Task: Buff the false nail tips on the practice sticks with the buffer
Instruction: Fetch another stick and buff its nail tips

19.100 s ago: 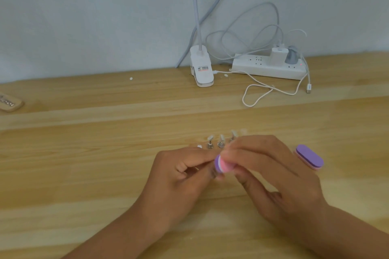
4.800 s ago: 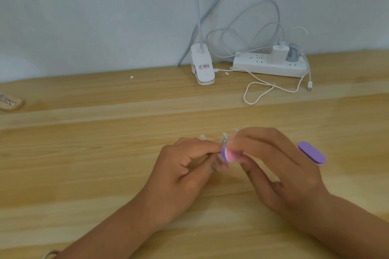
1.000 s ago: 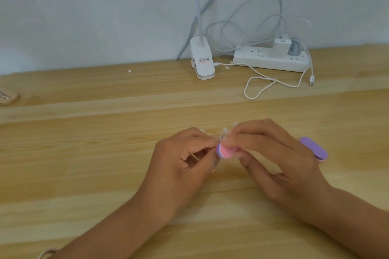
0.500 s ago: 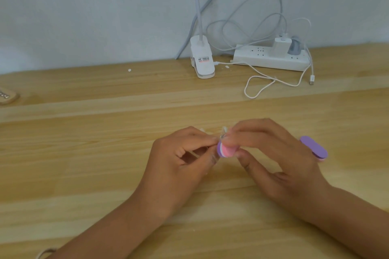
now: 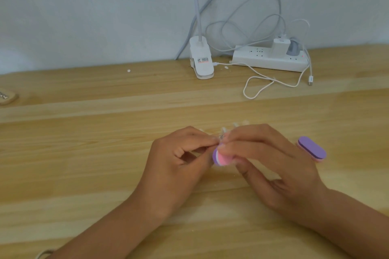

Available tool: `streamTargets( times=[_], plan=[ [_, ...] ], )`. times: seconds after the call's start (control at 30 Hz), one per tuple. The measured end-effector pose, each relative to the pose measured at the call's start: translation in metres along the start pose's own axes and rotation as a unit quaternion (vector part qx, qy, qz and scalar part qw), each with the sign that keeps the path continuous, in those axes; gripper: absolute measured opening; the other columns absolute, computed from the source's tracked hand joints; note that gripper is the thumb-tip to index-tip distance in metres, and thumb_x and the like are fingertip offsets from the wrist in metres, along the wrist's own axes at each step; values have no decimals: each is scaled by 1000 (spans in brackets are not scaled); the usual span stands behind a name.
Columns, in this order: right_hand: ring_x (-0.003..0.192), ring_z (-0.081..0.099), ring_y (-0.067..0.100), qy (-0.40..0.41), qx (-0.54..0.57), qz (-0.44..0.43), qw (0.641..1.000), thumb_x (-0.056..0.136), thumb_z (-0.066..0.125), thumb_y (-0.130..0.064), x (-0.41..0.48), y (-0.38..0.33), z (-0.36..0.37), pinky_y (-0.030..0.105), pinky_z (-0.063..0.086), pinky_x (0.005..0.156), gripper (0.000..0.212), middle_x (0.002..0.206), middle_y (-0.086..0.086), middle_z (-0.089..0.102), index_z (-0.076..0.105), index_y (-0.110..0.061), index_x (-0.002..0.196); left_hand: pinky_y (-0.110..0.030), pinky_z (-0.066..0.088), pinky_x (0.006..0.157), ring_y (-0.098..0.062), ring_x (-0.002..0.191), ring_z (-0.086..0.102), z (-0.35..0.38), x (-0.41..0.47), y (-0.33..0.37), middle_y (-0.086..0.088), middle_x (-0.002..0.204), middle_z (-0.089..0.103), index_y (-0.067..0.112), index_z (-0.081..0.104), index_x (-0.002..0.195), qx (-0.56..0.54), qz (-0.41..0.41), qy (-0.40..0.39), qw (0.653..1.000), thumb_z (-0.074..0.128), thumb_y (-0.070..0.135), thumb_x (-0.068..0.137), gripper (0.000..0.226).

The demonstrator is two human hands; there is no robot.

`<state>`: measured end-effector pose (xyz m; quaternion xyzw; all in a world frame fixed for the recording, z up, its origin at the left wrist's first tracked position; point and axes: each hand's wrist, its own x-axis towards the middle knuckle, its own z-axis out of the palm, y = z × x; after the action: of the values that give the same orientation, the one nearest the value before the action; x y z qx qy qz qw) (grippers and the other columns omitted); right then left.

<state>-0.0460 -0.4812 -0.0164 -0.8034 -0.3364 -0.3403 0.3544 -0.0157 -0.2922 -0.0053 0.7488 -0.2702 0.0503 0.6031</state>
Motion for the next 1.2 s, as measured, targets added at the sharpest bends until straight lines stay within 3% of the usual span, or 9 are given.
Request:
streamTargets(
  times=[0.13, 0.33, 0.5, 0.57, 0.63, 0.7, 0.87, 1.03, 1.2],
  plan=[
    [102, 62, 10, 62, -39, 64, 995, 88, 66, 6, 2, 9, -8, 16, 45, 90, 27, 103, 5, 66, 66, -8, 111, -27, 54, 57, -8, 71, 67, 2, 0, -1, 8, 83, 71, 22, 79, 88, 10, -14, 6, 1000, 72, 15, 80, 12],
    [102, 65, 22, -8, -17, -19, 1000, 91, 62, 3, -2, 2, 3, 33, 52, 88, 28, 111, 10, 66, 64, -7, 117, -36, 55, 58, -15, 71, 67, 0, 1, 0, 2, 86, 72, 27, 76, 102, -21, -39, 22, 999, 74, 20, 78, 24],
    [106, 62, 12, 61, -24, 65, 996, 91, 63, 6, 1, 6, -6, 20, 47, 91, 26, 109, 3, 65, 65, -9, 113, -35, 56, 59, -14, 75, 66, 2, 1, 4, 2, 86, 72, 20, 76, 102, -11, -10, 9, 1000, 72, 8, 84, 22],
    [105, 63, 14, 79, -7, 101, 992, 89, 64, 5, 2, 7, -7, 25, 52, 88, 27, 110, -1, 64, 65, -9, 113, -35, 56, 59, -12, 76, 67, 1, 2, 3, 6, 85, 72, 19, 77, 98, -19, -12, 10, 1000, 71, 10, 84, 18],
    [104, 63, 16, 75, 3, 107, 991, 89, 64, 4, 2, 7, -6, 28, 53, 87, 26, 109, -1, 64, 66, -9, 112, -40, 55, 58, -15, 75, 68, 1, 2, 3, 5, 83, 71, 22, 78, 95, -22, -23, 14, 999, 70, 14, 83, 16],
    [105, 63, 14, 60, -16, 85, 994, 89, 64, 5, 1, 6, -5, 22, 49, 89, 26, 107, 3, 65, 66, -9, 111, -43, 55, 60, -18, 75, 69, 2, 1, 4, 4, 84, 72, 27, 77, 93, -26, -34, 17, 999, 70, 17, 82, 16],
    [105, 64, 18, 26, -38, 30, 998, 92, 62, 0, -1, 4, -1, 28, 50, 92, 21, 111, 7, 65, 69, -5, 112, -28, 54, 60, -18, 70, 71, 4, -2, 7, 3, 79, 73, 24, 76, 90, -8, -22, 17, 1000, 72, 17, 80, 13],
    [101, 64, 20, 22, -49, 41, 998, 92, 61, -1, 1, 6, -2, 33, 51, 88, 17, 106, 6, 65, 72, -4, 104, -19, 52, 58, -15, 64, 69, 4, -1, 9, 0, 72, 74, 19, 77, 88, -33, -39, 27, 998, 74, 15, 79, 9],
    [100, 65, 23, 8, -47, 25, 999, 90, 64, 6, -1, 1, 1, 33, 52, 88, 22, 108, 8, 65, 71, -4, 107, -18, 51, 59, -12, 64, 69, 4, -1, 10, 4, 73, 74, 25, 76, 88, -17, -23, 22, 999, 75, 16, 81, 12]
  ],
)
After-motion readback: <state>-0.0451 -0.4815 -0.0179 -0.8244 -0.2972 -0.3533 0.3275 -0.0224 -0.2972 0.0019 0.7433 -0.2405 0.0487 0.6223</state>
